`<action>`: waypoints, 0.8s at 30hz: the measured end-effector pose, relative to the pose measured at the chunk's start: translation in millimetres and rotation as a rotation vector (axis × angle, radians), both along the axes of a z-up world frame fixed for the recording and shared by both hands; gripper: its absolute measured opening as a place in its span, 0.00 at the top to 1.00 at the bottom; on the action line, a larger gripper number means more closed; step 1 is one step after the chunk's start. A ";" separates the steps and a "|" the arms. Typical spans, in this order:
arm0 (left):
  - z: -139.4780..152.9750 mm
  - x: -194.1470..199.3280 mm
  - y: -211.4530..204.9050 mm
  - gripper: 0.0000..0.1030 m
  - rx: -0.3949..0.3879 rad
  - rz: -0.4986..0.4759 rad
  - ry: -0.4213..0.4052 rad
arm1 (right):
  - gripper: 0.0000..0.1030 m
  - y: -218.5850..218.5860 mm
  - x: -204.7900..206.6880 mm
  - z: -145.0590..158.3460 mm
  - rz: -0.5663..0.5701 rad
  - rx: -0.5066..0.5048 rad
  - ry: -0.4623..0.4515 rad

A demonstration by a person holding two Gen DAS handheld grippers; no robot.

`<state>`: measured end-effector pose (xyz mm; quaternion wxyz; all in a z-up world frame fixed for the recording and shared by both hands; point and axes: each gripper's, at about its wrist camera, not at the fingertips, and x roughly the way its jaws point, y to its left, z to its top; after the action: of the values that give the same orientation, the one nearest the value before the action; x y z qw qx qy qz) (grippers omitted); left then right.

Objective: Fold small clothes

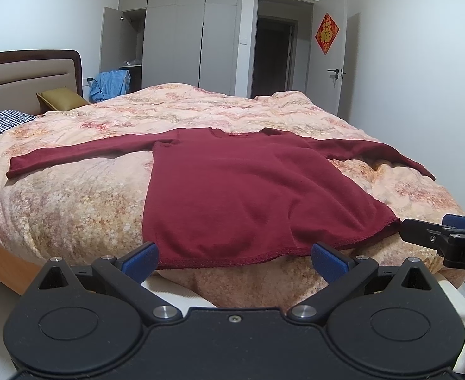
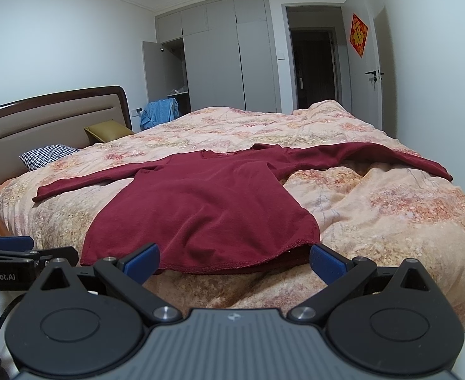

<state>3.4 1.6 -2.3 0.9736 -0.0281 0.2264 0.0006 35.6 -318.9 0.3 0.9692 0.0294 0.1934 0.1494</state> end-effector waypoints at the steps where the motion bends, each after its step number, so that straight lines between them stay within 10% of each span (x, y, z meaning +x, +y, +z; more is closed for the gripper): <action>1: -0.6 1.7 1.1 0.01 0.000 0.001 0.006 | 0.00 0.0 0.3 -0.1 0.001 0.001 0.001; 24: 41.1 133.0 26.3 0.01 0.044 0.085 0.118 | 0.00 -4.4 138.4 22.3 0.004 -0.021 0.169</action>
<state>136.4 27.9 38.8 0.9580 -0.0161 0.2821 0.0485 174.0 -323.3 22.6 0.9494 0.0314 0.2760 0.1464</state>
